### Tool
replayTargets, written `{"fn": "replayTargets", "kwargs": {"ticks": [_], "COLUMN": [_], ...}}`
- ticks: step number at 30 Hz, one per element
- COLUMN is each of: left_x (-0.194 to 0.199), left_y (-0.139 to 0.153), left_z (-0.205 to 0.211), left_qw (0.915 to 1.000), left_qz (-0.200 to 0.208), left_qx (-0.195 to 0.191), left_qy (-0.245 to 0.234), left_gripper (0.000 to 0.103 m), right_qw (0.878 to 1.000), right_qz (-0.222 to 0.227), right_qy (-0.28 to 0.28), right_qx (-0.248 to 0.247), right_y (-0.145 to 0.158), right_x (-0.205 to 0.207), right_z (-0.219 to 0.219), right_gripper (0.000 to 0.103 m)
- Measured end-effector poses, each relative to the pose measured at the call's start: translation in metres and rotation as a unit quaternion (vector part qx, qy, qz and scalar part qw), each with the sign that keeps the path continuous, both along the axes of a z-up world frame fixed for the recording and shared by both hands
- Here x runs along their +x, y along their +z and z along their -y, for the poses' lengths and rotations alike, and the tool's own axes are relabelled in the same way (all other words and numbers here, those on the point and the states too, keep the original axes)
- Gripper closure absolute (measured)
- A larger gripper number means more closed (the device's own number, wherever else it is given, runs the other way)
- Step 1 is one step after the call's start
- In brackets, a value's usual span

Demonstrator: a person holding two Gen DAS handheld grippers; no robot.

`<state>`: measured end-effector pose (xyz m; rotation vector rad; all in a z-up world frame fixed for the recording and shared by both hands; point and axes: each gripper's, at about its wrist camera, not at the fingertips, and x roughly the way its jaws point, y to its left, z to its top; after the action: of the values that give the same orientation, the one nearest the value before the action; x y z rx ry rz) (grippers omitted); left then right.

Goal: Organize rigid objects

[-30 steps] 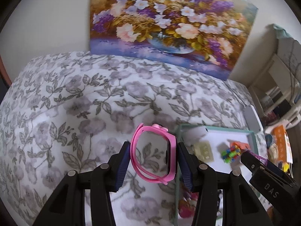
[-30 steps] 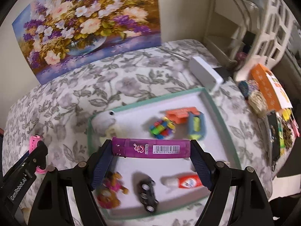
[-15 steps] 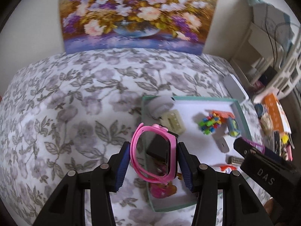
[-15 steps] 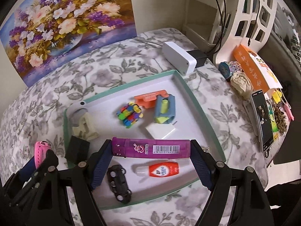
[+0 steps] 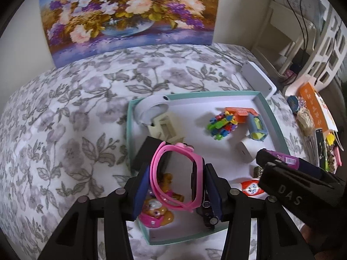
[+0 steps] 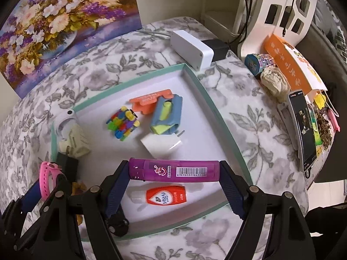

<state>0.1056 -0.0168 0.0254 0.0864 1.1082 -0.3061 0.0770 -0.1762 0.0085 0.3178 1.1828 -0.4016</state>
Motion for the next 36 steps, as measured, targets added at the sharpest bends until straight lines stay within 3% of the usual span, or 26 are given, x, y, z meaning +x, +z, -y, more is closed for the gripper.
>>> {"fn": "replayTargets", "kwargs": {"ticks": [24,31,36], "left_x": [0.001,0.001,0.001], "left_y": [-0.016,-0.016,-0.013], "left_z": [0.009,0.006,0.002], "left_qw": [0.9995,0.9993,0.9994], "left_qz": [-0.011,-0.016,-0.017], "left_qx": [0.030,0.033,0.029], "left_qy": [-0.006,-0.001,0.003], "left_gripper": [0.050,0.036,0.035], "right_qw": [1.000,0.999,1.000], "right_qz": [-0.020,-0.021,-0.017], "right_qy": [0.002,-0.002,0.002], "right_qx": [0.021,0.030,0.027], "right_y": [-0.019,-0.020,-0.017], "right_x": [0.002,0.002,0.001], "right_z": [0.005,0.006,0.004], "right_gripper": [0.021,0.021,0.021]}}
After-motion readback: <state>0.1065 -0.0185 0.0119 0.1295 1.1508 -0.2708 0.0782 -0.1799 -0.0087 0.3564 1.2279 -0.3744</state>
